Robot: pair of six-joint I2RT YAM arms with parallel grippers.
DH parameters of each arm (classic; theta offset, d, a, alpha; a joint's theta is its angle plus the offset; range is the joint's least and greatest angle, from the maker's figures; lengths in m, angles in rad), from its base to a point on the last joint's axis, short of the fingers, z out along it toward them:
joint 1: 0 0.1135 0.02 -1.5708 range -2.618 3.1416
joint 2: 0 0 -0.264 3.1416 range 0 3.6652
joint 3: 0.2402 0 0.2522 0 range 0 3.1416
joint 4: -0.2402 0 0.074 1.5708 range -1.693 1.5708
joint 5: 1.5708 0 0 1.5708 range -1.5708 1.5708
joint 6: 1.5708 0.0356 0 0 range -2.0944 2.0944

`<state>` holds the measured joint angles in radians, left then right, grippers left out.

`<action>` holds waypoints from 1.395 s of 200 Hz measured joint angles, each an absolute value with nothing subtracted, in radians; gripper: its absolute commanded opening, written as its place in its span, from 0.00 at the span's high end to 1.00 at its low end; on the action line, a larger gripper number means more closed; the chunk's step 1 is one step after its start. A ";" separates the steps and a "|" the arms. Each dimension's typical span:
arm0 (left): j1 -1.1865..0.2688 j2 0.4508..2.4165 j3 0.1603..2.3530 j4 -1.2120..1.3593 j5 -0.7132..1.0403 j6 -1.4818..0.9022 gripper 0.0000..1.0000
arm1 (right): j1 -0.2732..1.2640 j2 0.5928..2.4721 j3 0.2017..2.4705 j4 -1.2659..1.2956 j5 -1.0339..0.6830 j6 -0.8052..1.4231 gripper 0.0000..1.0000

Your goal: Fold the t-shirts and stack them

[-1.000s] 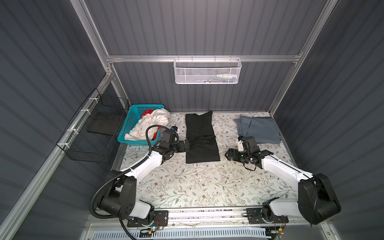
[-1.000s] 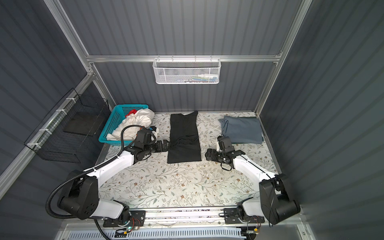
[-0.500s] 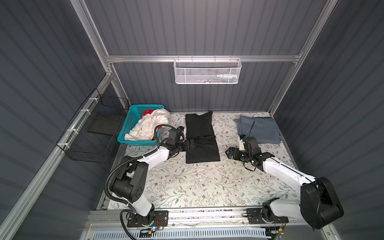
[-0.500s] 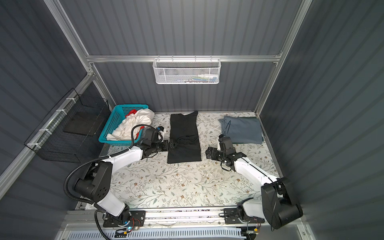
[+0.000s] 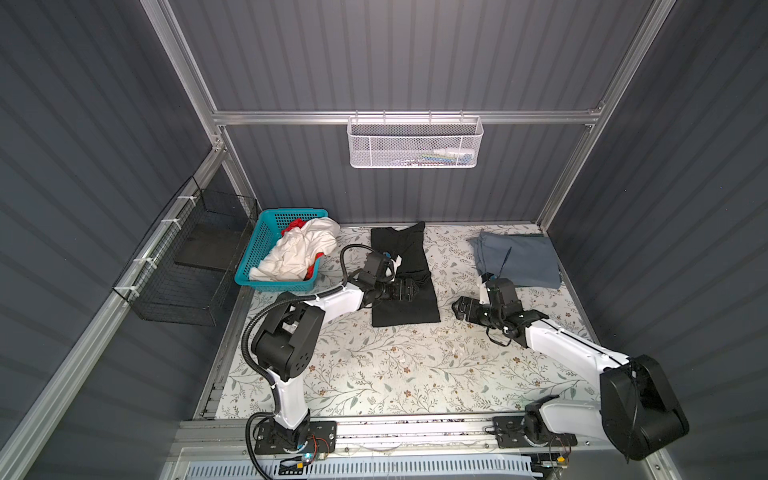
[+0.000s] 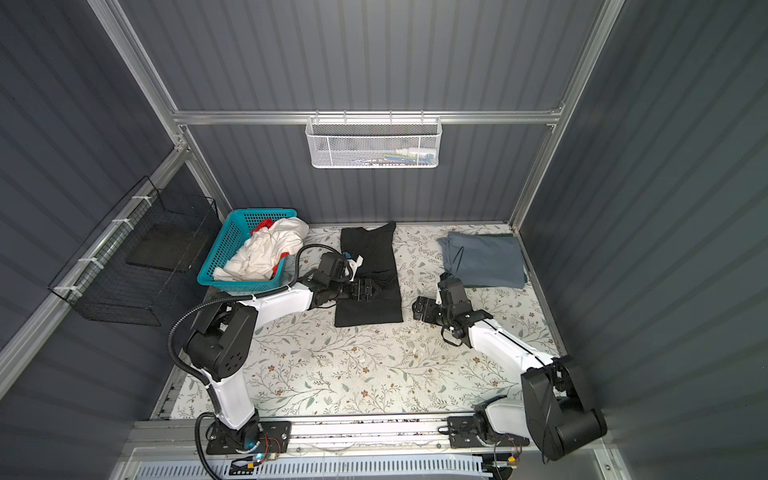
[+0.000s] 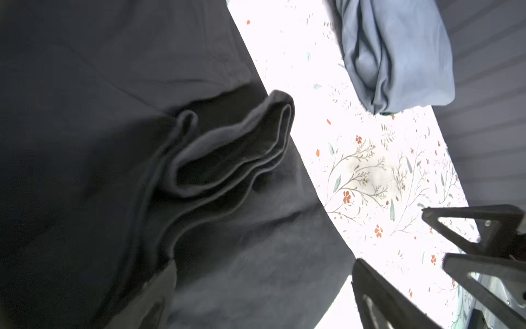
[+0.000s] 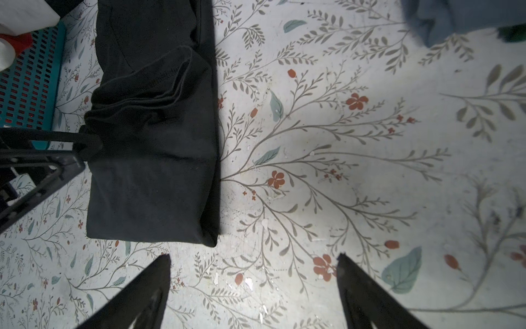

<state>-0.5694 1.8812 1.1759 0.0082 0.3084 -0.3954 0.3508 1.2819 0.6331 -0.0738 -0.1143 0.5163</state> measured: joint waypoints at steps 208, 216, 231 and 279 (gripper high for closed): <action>-0.528 2.133 1.552 -0.060 -0.008 -0.132 0.00 | 0.351 1.223 0.553 -0.076 -0.110 0.576 0.09; -0.516 2.135 1.563 -0.057 -0.012 -0.130 0.00 | 0.351 1.219 0.550 -0.077 -0.112 0.578 0.09; -0.501 2.134 1.572 -0.050 -0.020 -0.130 0.00 | 0.351 1.214 0.548 -0.080 -0.113 0.584 0.09; -0.485 2.053 1.534 -0.047 -0.075 -0.135 0.00 | 0.351 1.214 0.548 -0.075 -0.146 0.605 0.09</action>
<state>-0.4854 2.0525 1.5345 -0.0471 -0.0750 -0.1349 0.3508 1.2140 0.5476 -0.0753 -0.1459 0.6052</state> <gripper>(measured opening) 0.997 0.909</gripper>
